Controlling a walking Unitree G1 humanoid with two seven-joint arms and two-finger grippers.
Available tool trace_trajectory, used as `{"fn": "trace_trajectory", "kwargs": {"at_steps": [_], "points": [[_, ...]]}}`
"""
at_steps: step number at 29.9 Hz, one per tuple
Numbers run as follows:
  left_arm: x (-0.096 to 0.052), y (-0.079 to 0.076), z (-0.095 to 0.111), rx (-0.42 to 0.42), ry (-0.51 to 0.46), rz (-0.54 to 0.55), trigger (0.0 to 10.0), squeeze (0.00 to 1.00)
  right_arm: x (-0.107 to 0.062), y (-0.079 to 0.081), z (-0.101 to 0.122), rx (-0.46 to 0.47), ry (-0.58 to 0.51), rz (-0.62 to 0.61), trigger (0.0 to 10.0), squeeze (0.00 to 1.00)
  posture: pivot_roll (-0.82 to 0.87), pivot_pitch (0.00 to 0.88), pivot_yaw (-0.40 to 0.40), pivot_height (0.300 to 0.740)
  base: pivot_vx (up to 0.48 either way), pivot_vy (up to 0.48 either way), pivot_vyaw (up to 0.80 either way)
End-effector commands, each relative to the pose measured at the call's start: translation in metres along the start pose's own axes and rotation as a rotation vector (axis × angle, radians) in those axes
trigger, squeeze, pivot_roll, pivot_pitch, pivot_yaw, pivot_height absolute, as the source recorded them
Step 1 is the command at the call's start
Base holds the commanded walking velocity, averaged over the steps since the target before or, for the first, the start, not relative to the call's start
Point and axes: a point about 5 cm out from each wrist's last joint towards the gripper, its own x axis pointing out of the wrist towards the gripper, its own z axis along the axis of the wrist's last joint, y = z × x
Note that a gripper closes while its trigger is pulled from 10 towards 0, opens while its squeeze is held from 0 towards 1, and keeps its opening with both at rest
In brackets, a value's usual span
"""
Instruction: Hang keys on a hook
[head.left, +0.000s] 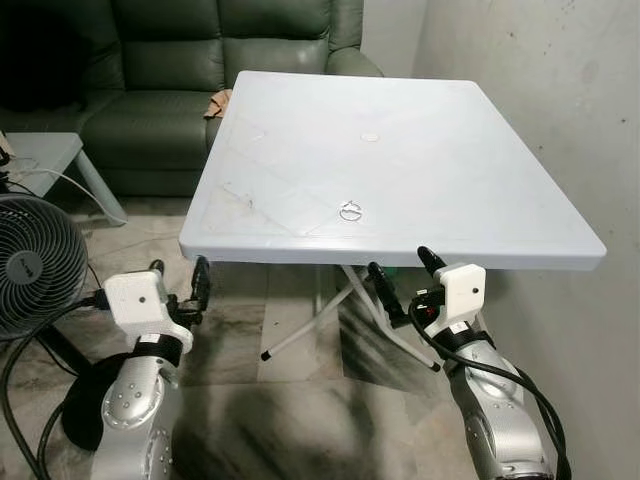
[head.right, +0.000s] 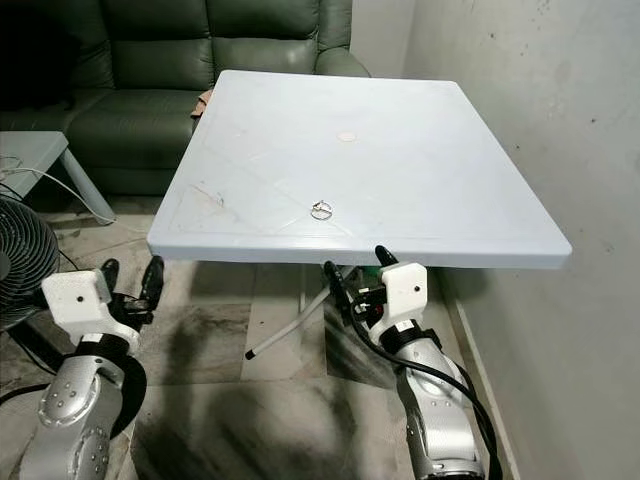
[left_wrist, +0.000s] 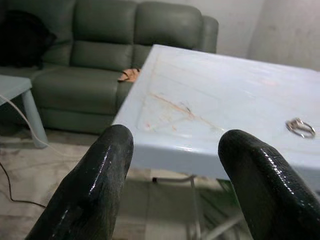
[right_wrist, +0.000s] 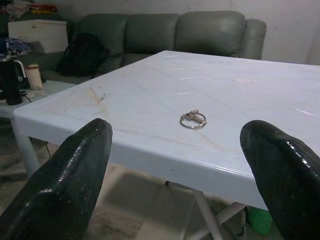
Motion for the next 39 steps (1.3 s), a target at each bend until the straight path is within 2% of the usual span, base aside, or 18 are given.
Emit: {"fn": "trace_trajectory", "kwargs": {"at_steps": [1, 9, 39], "points": [[-0.0023, -0.002, 0.0004, 0.043, 0.02, -0.017, 10.0, 0.0, 0.0016, 0.0014, 0.0066, -0.013, -0.01, 0.012, 10.0, 0.0, -0.1, 0.009, -0.012, 0.728, 0.0, 0.0, 0.0], [-0.0019, -0.0027, 0.0005, 0.042, 0.031, -0.017, 10.0, 0.0, 0.0029, 0.0003, 0.0081, -0.014, -0.004, 0.013, 10.0, 0.0, -0.09, 0.005, -0.015, 0.728, 0.122, 0.0, 0.0], [0.0021, -0.0077, 0.002, 0.054, 0.042, -0.045, 10.0, 0.0, 0.0046, 0.0048, 0.0084, -0.003, -0.003, 0.028, 10.0, 0.0, -0.09, 0.0, -0.004, 0.728, 0.39, 0.0, 0.0]]}}
